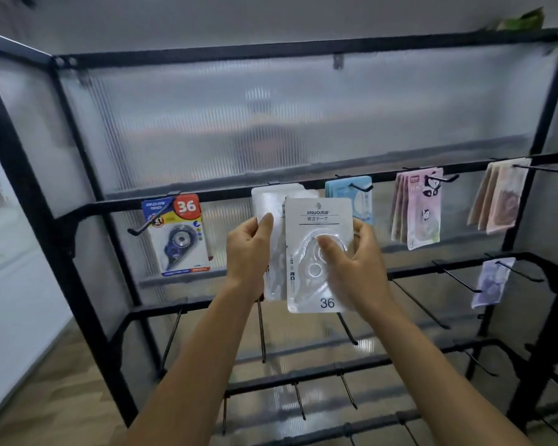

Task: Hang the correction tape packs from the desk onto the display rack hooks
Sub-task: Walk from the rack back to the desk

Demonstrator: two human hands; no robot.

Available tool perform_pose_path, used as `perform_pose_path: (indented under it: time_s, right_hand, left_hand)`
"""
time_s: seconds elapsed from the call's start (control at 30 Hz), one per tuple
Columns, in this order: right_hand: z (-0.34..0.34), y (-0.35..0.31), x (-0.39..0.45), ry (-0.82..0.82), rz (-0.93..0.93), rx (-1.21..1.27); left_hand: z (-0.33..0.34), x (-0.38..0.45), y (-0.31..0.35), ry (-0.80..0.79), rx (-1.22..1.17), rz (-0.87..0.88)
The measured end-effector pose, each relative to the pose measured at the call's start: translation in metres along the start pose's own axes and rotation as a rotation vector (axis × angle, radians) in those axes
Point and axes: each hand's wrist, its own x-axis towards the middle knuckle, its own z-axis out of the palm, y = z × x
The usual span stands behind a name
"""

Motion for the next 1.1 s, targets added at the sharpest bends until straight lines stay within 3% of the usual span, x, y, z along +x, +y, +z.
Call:
perform_pose_path:
  time_s: [0.3,0.87,1.1]
  right_hand:
    - [-0.003,0.008,0.015,-0.141,-0.125,0.086]
    - [0.014,0.002,0.034,-0.252,-0.141,0.083]
    - [0.019,-0.007,0.038,-0.254,-0.159,0.017]
  left_hand:
    - [0.01,0.015,-0.008,0.066,0.019,-0.031]
    - [0.007,0.034,-0.014,0.115,0.085,-0.138]
    - [0.004,0.049,-0.02,0.173,0.356,-0.061]
